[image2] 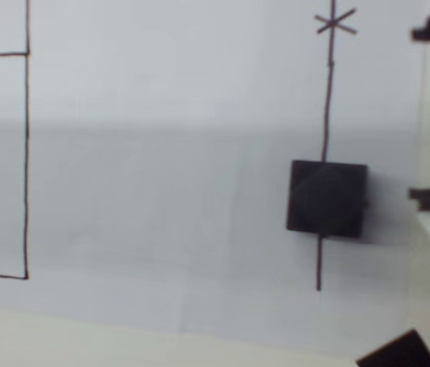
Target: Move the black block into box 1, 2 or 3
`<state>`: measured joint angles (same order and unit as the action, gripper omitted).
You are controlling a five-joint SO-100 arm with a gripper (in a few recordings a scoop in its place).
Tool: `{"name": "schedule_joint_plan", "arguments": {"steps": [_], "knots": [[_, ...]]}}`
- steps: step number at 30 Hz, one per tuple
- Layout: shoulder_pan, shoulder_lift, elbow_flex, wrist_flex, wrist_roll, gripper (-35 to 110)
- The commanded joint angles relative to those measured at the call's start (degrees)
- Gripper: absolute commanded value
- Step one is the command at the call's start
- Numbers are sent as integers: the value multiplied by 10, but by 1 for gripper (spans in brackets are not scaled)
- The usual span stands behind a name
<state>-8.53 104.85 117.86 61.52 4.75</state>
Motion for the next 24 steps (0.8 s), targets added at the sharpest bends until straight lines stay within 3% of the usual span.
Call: {"name": "schedule_joint_plan", "arguments": {"steps": [1, 24], "knots": [[-18, -18, -48, -18, 12, 21], [-76, -101, -77, -62, 31, 29]]}}
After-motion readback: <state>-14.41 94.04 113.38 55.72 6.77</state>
